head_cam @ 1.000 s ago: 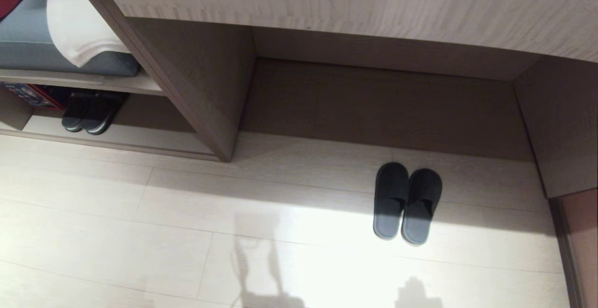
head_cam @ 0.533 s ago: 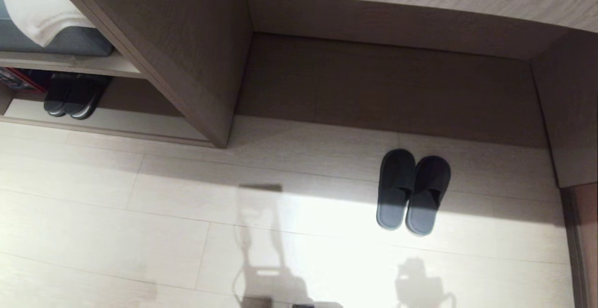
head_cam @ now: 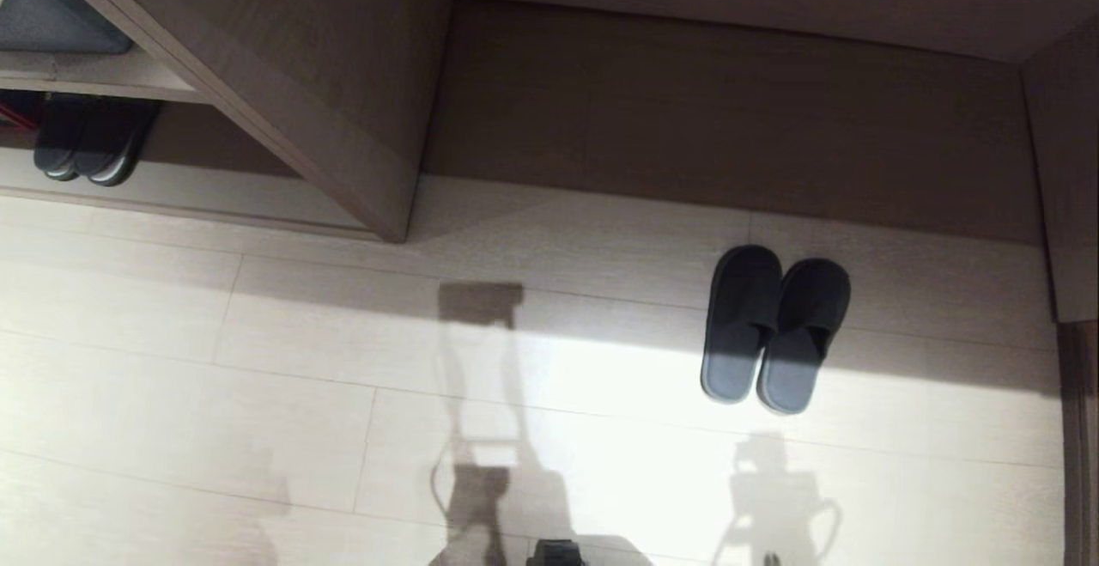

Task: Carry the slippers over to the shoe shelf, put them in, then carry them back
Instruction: Pick up the slippers on the floor

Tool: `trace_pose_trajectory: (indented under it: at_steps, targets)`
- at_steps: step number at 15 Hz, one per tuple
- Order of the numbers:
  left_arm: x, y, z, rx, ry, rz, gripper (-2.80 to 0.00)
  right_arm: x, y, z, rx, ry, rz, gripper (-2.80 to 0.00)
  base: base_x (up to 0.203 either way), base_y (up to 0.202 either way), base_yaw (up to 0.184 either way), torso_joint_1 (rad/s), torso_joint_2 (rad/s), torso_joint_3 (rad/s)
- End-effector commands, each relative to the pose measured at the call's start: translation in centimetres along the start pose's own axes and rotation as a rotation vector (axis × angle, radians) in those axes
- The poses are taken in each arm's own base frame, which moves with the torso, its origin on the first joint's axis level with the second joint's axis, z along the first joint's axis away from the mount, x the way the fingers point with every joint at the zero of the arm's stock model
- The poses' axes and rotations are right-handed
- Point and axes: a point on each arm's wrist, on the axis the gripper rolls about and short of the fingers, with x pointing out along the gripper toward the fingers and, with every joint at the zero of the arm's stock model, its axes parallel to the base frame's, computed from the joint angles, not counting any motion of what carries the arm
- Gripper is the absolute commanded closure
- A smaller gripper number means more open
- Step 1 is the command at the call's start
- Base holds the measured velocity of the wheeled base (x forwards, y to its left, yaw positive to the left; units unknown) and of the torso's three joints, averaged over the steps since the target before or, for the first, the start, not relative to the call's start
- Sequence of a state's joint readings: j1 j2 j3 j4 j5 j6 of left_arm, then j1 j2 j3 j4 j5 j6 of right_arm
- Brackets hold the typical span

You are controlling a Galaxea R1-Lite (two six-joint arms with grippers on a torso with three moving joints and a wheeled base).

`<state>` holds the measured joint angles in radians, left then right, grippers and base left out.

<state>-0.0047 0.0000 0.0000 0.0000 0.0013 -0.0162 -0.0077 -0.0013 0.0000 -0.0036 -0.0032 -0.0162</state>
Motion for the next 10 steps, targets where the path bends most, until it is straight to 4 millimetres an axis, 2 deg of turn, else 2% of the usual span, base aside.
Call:
trace_pose_trajectory:
  at_steps: [1,10]
  targets:
    - [0.01,0.0,-0.04,-0.001,0.002,0.0,0.0,-0.01,0.0,-0.01,0.001,-0.001,0.0,0.0,0.0,0.0,0.0,0.005,0.0,-0.203]
    - [0.01,0.0,-0.04,-0.001,0.002,0.002,0.0,-0.01,0.0,-0.01,-0.001,-0.001,0.0,0.0,0.0,0.0,0.0,0.002,0.0,-0.196]
